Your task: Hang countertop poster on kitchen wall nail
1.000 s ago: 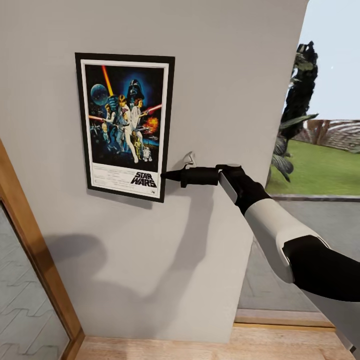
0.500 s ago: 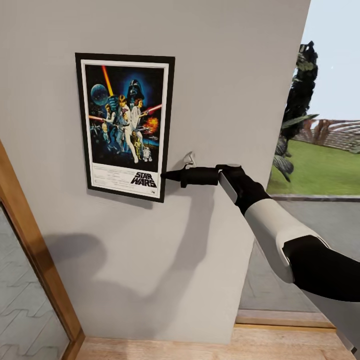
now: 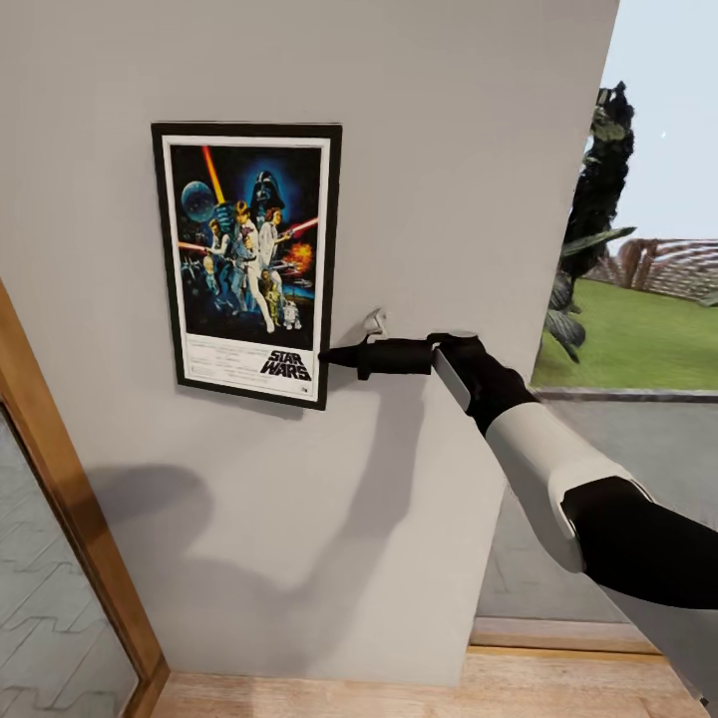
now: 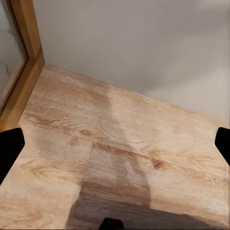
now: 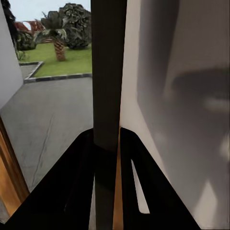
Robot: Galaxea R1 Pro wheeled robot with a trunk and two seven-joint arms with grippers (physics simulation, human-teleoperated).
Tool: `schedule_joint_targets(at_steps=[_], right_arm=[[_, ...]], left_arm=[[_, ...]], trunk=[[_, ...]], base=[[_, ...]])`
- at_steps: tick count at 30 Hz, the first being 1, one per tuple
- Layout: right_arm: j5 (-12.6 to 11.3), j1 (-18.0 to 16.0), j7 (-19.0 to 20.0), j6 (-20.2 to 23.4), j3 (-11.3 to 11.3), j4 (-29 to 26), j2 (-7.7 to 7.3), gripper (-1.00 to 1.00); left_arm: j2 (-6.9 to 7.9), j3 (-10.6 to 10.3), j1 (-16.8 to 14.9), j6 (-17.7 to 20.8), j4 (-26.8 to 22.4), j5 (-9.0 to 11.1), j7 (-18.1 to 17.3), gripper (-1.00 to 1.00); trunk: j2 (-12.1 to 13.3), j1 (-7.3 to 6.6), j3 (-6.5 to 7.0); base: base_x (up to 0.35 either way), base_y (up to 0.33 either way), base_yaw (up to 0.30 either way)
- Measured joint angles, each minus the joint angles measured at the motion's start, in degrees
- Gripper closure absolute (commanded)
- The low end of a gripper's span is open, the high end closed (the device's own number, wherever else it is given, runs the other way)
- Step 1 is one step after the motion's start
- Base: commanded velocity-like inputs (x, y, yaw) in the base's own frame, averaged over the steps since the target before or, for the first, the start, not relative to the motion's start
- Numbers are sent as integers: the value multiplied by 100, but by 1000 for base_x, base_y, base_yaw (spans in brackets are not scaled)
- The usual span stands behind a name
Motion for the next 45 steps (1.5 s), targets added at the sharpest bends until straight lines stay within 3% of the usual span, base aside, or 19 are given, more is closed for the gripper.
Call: schedule_joint_targets(at_steps=[6,7,8,9,14,26,27,28,29,45], right_arm=[[1,195,-191,153,3,-145,0,100],[-1180,232,748,23,1636,-888,-187,100],[-1176,100,1016,-213,1598,-833,-875,100],[-1149,125,948,-183,1595,-975,-771,100],[-1082,252,847,-289,1632,-858,-639,100],[-1253,210,833,-531,1845,-621,-651,100],[-236,115,1263,-784,919,-75,-305,100],[-123,-14,1326,-857,791,141,-249,-100],[-35,195,201,-173,19,162,-58,-100],[-30,213,180,-160,-12,160,-49,-100]], left_arm=[[-35,1,39,0,0,2,0,-100],[-35,3,43,1,-2,4,1,-100],[-34,1,42,0,-1,5,1,-100],[-35,1,39,0,1,1,0,-100],[-34,1,42,0,-1,5,1,-100],[-52,1,79,-6,-1,4,5,-100],[-53,1,79,-6,-1,3,1,-100],[-53,1,80,-6,-1,3,0,-100],[-54,1,77,-6,0,2,0,-100],[-53,1,80,-14,0,1,4,-100]], trunk=[[0,0,0],[5,3,2],[0,0,2],[1,0,3],[2,1,3],[1,1,4],[0,0,2],[2,1,2],[-2,-1,-1],[0,0,0]], base=[[0,0,0],[0,0,0],[0,0,0],[0,0,0],[0,0,0],[0,0,0],[0,0,0],[0,0,0],[0,0,0],[0,0,0]])
